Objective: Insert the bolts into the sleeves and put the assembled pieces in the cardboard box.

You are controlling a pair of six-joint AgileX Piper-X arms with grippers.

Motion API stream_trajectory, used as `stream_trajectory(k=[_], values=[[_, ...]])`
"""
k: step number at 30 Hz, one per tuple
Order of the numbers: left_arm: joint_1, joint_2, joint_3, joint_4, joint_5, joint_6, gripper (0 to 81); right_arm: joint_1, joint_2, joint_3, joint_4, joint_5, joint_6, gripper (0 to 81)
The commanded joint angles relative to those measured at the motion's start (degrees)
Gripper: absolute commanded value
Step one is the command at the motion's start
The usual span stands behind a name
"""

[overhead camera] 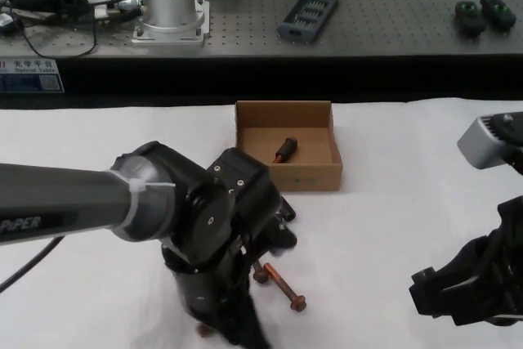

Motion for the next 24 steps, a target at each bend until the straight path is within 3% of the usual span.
stream_trajectory(k=[1,4,9,13,19,24], values=[[0.0,-2.0,-0.1,1.5,-3.5,10.2,0.6,0.0,-0.9,-0.2,0.0,-0.8,-0.5,1.7],[0.1,-4.1,-0.1,-0.3,-2.8,26.4,0.6,0.0,-0.9,-0.2,0.0,-0.8,-0.5,1.7],[0.1,-5.5,-0.1,0.1,8.8,48.8,0.6,0.0,-0.9,-0.2,-0.1,-0.8,-1.6,1.7],[0.1,-5.5,0.1,3.1,13.5,68.7,0.6,0.0,-0.9,-0.2,-0.1,-0.8,-4.9,1.7],[0.8,-5.5,1.1,5.7,15.3,79.0,0.6,0.0,-0.9,-0.2,-0.1,-0.8,-7.2,1.7],[3.8,-2.5,4.3,2.4,15.8,84.8,0.6,0.0,-0.9,-0.2,-0.2,-0.8,-8.0,1.7]])
